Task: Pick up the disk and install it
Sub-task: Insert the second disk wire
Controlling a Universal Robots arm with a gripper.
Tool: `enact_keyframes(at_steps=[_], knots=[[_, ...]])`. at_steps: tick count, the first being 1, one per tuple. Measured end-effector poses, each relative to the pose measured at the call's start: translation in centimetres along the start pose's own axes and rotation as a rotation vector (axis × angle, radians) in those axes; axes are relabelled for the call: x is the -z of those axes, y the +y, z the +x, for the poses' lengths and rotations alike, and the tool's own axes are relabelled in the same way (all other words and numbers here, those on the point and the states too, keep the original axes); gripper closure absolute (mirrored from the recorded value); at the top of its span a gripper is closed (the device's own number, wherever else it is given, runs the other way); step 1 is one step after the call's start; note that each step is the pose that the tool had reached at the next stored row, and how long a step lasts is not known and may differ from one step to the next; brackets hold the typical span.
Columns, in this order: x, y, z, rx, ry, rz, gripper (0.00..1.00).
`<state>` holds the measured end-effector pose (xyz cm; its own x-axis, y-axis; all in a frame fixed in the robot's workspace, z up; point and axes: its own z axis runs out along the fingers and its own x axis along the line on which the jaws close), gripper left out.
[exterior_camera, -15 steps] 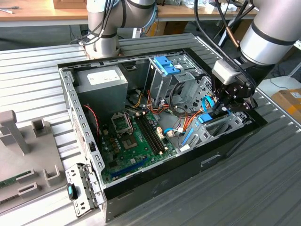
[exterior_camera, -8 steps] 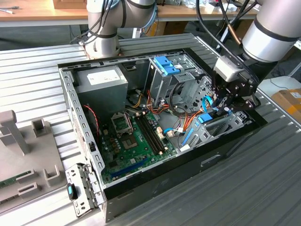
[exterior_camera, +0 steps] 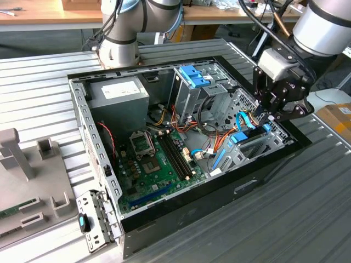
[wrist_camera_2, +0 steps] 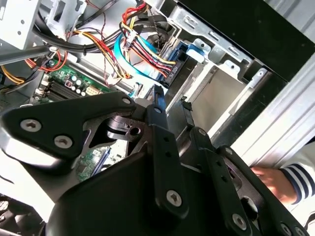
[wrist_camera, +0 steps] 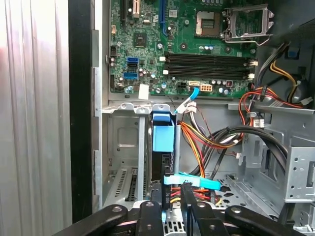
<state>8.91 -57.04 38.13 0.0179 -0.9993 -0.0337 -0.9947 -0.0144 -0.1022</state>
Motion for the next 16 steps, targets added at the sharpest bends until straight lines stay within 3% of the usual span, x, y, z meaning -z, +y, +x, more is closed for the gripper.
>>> enact_keyframes(at_steps=[1, 2, 8, 9, 10, 16], knots=[[0.59, -0.06, -0.02, 0.0, -0.0001, 0.0, 0.7], [0.68, -0.07, -0.02, 0.0, -0.0003, 0.0, 0.7], [0.75, -0.08, -0.03, 0.0, 0.0, 0.0, 0.7], [0.74, -0.21, -0.03, 0.0, 0.0076, -0.0096, 0.7], [0.72, -0.26, -0.02, 0.001, 0.0105, -0.0135, 0.7], [0.73, -0.27, -0.03, 0.001, 0.011, -0.0151, 0.7]])
